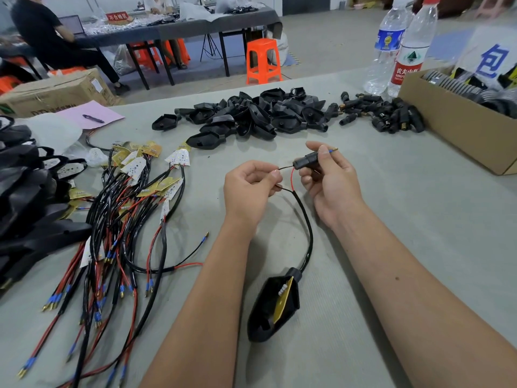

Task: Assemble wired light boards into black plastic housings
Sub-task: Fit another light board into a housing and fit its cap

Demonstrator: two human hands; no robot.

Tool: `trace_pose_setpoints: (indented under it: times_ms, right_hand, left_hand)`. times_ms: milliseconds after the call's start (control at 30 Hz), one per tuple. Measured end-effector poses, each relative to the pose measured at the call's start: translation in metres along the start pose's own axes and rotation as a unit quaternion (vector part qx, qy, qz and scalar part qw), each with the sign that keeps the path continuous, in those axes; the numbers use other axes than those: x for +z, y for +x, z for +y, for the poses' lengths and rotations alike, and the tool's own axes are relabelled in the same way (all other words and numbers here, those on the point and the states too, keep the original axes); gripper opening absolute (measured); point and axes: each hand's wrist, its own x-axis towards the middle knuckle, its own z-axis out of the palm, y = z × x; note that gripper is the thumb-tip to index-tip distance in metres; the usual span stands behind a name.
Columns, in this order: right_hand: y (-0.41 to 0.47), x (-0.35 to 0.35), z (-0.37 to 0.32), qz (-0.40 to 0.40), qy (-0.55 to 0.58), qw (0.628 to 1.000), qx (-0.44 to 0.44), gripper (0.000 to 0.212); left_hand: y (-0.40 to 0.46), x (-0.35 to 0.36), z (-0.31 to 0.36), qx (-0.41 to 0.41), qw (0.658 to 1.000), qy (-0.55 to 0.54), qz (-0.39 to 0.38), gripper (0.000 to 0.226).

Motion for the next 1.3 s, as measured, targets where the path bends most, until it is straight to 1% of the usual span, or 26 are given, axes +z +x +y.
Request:
trace_pose_setpoints:
  times_ms: [133, 233, 400, 500, 633, 767, 833, 900, 1000, 1067, 1167, 1233, 1300]
  right_hand:
    - [-0.0014, 0.0018, 0.0004, -0.032, -0.028, 0.999, 0.009, 0.023]
    - [-0.0014, 0.0016, 0.0004, -0.032, -0.031, 0.999, 0.011, 0.023]
    - [0.0000, 0.0004, 0.0003, 0.006, -0.012, 1.000, -0.007, 0.024]
    - [0.0000, 0.0004, -0.0009, 0.003, 0.005, 1.000, -0.004, 0.022]
    - [0.0000, 0.0018, -0.0004, 0.001, 0.005, 1.000, 0.002, 0.021]
    - [0.0017, 0.0025, 0.0010, 0.032, -0.003, 0.999, -0.005, 0.023]
    - [0.0015, 0.0024, 0.0013, 0.037, -0.007, 0.999, -0.009, 0.024]
    - [0.0009, 0.0022, 0.0005, 0.032, -0.008, 0.999, -0.007, 0.023]
    - [-0.0003, 0.0023, -0.0012, 0.014, -0.010, 1.000, 0.003, 0.023]
    - [-0.0016, 0.0030, -0.0017, 0.009, -0.016, 1.000, 0.003, 0.024]
    - [-0.0026, 0.0037, -0.0027, 0.015, -0.013, 1.000, 0.001, 0.025]
    - [-0.0028, 0.0041, -0.0027, 0.010, -0.022, 1.000, 0.004, 0.025]
    - [-0.0035, 0.0054, -0.0013, -0.006, -0.057, 0.998, 0.005, 0.024]
  left_hand:
    - [-0.0009, 0.0018, 0.0000, 0.022, 0.999, 0.029, 0.000, 0.007]
    - [-0.0002, 0.0000, 0.0001, 0.029, 0.999, 0.021, -0.002, 0.004]
    - [-0.0004, 0.0012, -0.0004, -0.021, 1.000, -0.016, -0.002, 0.007]
    - [-0.0008, 0.0007, -0.0006, -0.022, 1.000, -0.017, -0.008, 0.007]
    - [-0.0010, -0.0008, -0.0002, 0.000, 1.000, 0.001, 0.002, 0.010]
    - [-0.0004, -0.0010, 0.0016, 0.047, 0.997, 0.059, -0.019, 0.011]
    - [-0.0017, 0.0005, 0.0022, 0.070, 0.993, 0.089, -0.030, 0.013]
    - [-0.0028, 0.0017, 0.0019, 0.086, 0.990, 0.111, -0.024, 0.016]
    - [-0.0020, 0.0005, 0.0016, 0.091, 0.988, 0.121, -0.003, 0.021]
    - [-0.0010, -0.0006, 0.0009, 0.094, 0.987, 0.133, -0.010, 0.024]
    - [-0.0023, 0.0007, 0.0002, 0.101, 0.981, 0.160, -0.038, 0.020]
    - [-0.0024, 0.0015, 0.0003, 0.105, 0.980, 0.163, -0.034, 0.018]
    - [-0.0023, 0.0012, 0.0012, 0.108, 0.981, 0.159, -0.029, 0.016]
